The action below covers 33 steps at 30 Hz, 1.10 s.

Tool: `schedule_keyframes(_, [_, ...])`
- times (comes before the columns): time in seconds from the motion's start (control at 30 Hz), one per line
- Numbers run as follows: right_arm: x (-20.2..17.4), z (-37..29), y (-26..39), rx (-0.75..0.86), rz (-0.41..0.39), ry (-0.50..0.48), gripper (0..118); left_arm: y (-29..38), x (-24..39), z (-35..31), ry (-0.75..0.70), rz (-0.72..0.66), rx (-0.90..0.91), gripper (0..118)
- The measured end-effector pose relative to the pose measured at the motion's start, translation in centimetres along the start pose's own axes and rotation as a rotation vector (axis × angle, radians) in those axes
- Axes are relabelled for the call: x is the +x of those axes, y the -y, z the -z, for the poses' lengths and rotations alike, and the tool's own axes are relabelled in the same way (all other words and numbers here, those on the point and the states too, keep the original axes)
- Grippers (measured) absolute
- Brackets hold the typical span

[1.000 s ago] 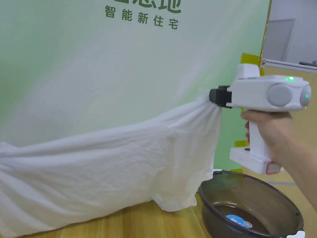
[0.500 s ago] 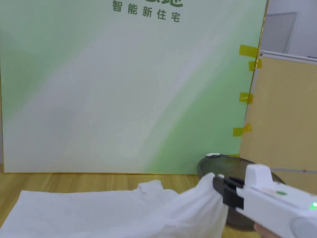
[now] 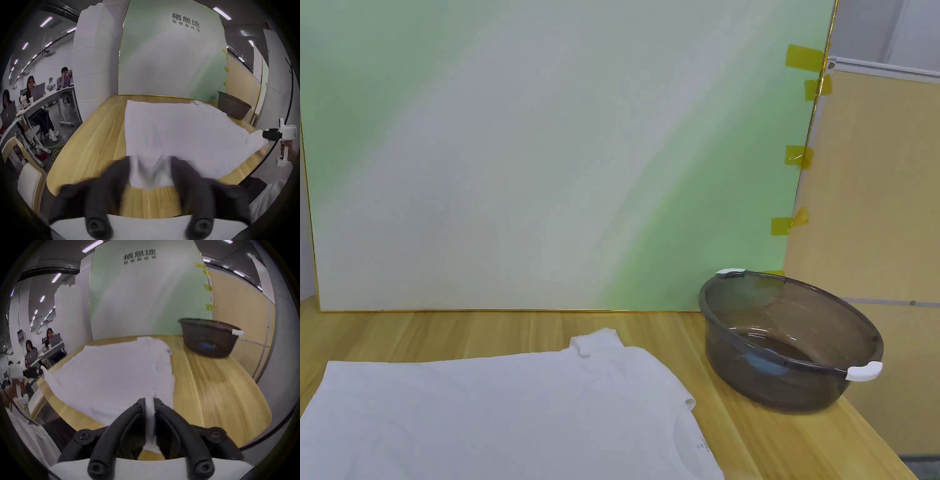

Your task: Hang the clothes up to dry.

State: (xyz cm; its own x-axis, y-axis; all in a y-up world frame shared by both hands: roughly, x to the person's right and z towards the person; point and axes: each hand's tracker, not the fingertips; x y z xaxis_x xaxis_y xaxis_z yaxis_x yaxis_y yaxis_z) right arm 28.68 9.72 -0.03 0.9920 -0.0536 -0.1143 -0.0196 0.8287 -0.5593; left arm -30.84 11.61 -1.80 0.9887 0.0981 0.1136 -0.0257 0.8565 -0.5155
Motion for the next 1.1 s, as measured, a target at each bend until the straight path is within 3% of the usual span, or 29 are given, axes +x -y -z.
schedule_keyframes(0.03, [0.1,0.1,0.4,-0.026,0.007,0.004,42,-0.2,-0.1,-0.1,0.003,-0.005,-0.004,103])
schedule_keyframes(0.07, [0.3,0.1,0.6,-0.024,0.017,-0.004,74,-0.6,-0.2,-0.4,0.009,-0.010,-0.001,114])
schedule_keyframes(0.1, [0.5,0.0,0.5,-0.014,0.024,-0.030,98,-1.2,-0.3,-0.9,0.021,-0.015,0.051,111])
schedule_keyframes(0.13, [0.5,-0.3,0.3,0.006,0.020,-0.036,112,-2.2,-0.5,-0.9,0.019,-0.022,0.047,113])
schedule_keyframes(0.37, [-0.4,-1.1,-11.4,0.395,0.065,-0.078,116,-11.1,2.1,0.0,0.065,-0.051,0.284,113])
schedule_keyframes(0.47, [-2.5,0.9,-16.6,0.418,0.037,-0.042,116,-14.6,6.0,2.6,0.040,-0.040,0.329,113])
schedule_keyframes(0.53, [-4.3,2.5,-18.8,0.412,-0.002,0.005,110,-15.4,9.0,4.6,0.008,-0.012,0.364,106])
schedule_keyframes(0.57, [-5.2,3.3,-19.4,0.427,-0.004,0.006,105,-15.9,10.4,5.4,0.007,0.006,0.381,92])
schedule_keyframes(0.6, [-5.9,4.2,-19.9,0.438,-0.013,-0.005,96,-16.3,11.6,6.2,0.009,0.005,0.388,66])
schedule_keyframes(0.63, [-6.7,4.9,-20.2,0.438,-0.019,-0.012,74,-16.2,12.6,7.2,0.008,-0.002,0.386,18])
schedule_keyframes(0.67, [-7.4,5.6,-20.3,0.442,-0.032,-0.025,51,-16.3,13.3,7.9,0.026,-0.015,0.388,4])
schedule_keyframes(0.7, [-8.1,6.4,-20.2,0.437,-0.049,-0.039,28,-16.5,14.1,8.8,0.028,-0.016,0.372,4])
schedule_keyframes(0.73, [-8.9,7.1,-20.0,0.432,-0.063,-0.030,17,-16.4,15.0,9.4,-0.012,-0.035,0.365,4])
schedule_keyframes(0.77, [-9.7,7.8,-19.7,0.424,-0.099,0.024,17,-16.0,15.6,9.9,-0.040,-0.038,0.360,4])
schedule_keyframes(0.8, [-10.8,8.6,-19.1,0.428,-0.107,0.049,0,-15.9,16.0,10.2,-0.031,-0.034,0.354,2])
schedule_keyframes(0.83, [-11.1,9.2,-18.7,0.414,-0.125,0.091,0,-15.7,16.4,10.5,-0.031,-0.029,0.353,2])
schedule_keyframes(1.1, [-11.2,10.5,-18.0,0.358,-0.091,-0.004,0,-14.9,17.4,10.5,-0.036,0.054,0.319,2])
